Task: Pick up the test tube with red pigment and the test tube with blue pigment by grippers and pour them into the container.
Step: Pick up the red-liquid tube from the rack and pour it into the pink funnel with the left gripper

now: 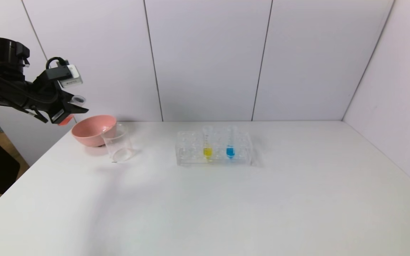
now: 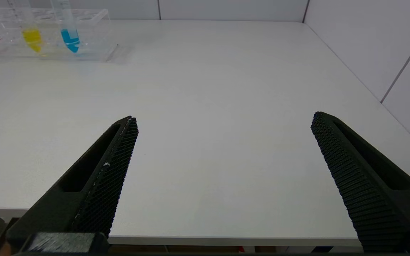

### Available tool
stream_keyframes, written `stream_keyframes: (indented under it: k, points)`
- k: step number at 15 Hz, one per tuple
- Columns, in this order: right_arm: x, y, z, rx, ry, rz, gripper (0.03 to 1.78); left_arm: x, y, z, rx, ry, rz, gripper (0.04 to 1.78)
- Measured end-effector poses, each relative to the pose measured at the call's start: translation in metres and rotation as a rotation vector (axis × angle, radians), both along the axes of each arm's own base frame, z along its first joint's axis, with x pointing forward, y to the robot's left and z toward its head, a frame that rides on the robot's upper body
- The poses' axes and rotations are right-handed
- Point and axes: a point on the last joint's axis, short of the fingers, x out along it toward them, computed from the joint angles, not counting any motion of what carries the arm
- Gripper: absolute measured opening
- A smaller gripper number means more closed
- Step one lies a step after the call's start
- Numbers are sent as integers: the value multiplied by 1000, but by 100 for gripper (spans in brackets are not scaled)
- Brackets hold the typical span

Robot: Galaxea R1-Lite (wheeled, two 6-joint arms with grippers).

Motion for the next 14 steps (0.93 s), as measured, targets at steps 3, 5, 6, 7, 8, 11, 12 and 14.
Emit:
stream_keyframes:
  k: [3,5,6,7,8,11,12,14]
  points:
    - [0,0,0,0,0,0,177,0,-1,1,-7,-3,-3,47]
    - [0,0,0,0,0,0,177,-1,-2,1,-21,14,-8,47]
    - [0,0,0,0,0,0,177,-3,-2,0,-23,33,-10,47]
    - [0,0,0,0,0,0,177,-4,-3,1,-28,57,-11,47]
    - [0,0,0,0,0,0,177,-7,-3,3,-33,81,-12,47]
    - [0,0,0,0,0,0,177,-13,-5,17,-46,159,-15,47]
    - [0,0,0,0,0,0,177,-15,-5,18,-52,196,-14,47]
    - [0,0,0,0,0,0,177,-15,-5,16,-32,229,-32,47]
